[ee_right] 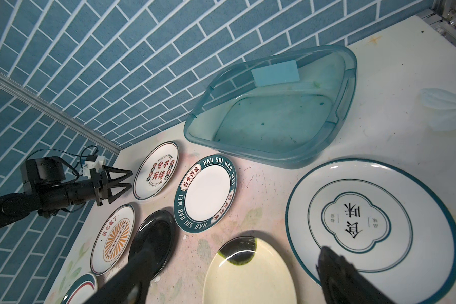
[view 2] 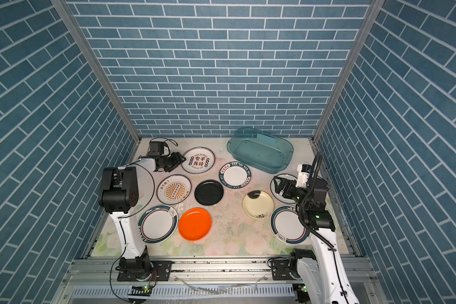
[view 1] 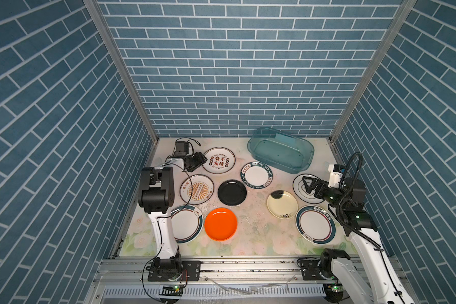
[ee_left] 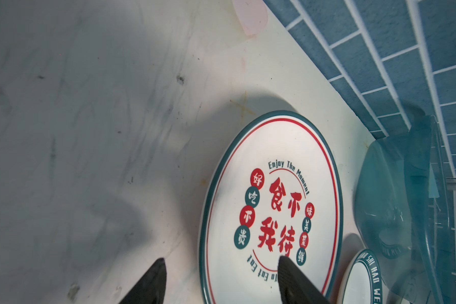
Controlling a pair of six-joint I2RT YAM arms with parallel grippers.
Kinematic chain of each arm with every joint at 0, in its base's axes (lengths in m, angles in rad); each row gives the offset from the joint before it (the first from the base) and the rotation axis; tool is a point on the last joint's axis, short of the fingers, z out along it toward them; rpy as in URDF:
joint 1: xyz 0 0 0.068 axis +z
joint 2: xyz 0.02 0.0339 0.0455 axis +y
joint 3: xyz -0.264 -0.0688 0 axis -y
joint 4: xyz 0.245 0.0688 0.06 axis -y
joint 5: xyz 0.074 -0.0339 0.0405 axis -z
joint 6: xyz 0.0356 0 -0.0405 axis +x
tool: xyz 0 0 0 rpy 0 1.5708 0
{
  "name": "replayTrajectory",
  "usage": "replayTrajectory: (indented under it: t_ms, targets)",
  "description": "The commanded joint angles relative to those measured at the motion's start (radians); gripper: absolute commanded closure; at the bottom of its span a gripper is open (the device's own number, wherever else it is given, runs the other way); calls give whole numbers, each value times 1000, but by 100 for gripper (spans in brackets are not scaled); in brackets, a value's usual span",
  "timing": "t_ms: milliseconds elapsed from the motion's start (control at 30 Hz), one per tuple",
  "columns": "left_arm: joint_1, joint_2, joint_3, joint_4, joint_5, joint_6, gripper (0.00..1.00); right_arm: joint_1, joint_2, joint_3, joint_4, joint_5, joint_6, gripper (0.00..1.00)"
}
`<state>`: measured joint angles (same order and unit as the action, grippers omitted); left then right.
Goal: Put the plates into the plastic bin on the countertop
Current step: 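Reach the left gripper to the red-lettered plate's rim while the right arm rises, then grip the plate rim with the left gripper, tilt it upright while the right approaches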
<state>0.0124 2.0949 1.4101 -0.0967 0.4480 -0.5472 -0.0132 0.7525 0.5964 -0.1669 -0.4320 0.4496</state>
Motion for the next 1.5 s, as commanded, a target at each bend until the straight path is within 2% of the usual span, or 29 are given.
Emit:
replayTrajectory:
  t_ms: [0, 333, 533, 733, 967, 1033, 1133, 1233, 1367, 1433, 1467]
  targets:
    - [11, 33, 40, -16, 13, -7, 32, 3, -13, -23, 9, -19, 37, 3]
    - [12, 108, 73, 29, 70, -49, 47, 4, -30, -54, 31, 2, 57, 3]
    - [12, 126, 85, -16, 35, -14, 52, 3, -24, -69, 49, 12, 64, 3]
    - [12, 138, 98, -44, 8, 14, 66, 4, -25, -62, 38, 22, 61, 3]
    - [12, 149, 113, -65, 7, 32, 73, 3, -18, -73, 54, 35, 79, 3]
    - [12, 151, 118, -72, 6, 36, 77, 3, -16, -75, 53, 39, 90, 4]
    - [12, 151, 121, -75, 8, 37, 78, 3, -16, -74, 52, 44, 95, 4]
    - [12, 149, 122, -80, 2, 38, 86, 3, -20, -72, 50, 47, 98, 4]
    - [12, 148, 125, -75, 10, 32, 90, 4, -21, -67, 44, 55, 107, 4]
    - [12, 144, 127, -73, 23, 28, 99, 4, -19, -64, 40, 58, 116, 5]
    - [12, 140, 126, -73, 33, 29, 100, 4, -20, -58, 30, 64, 123, 5]
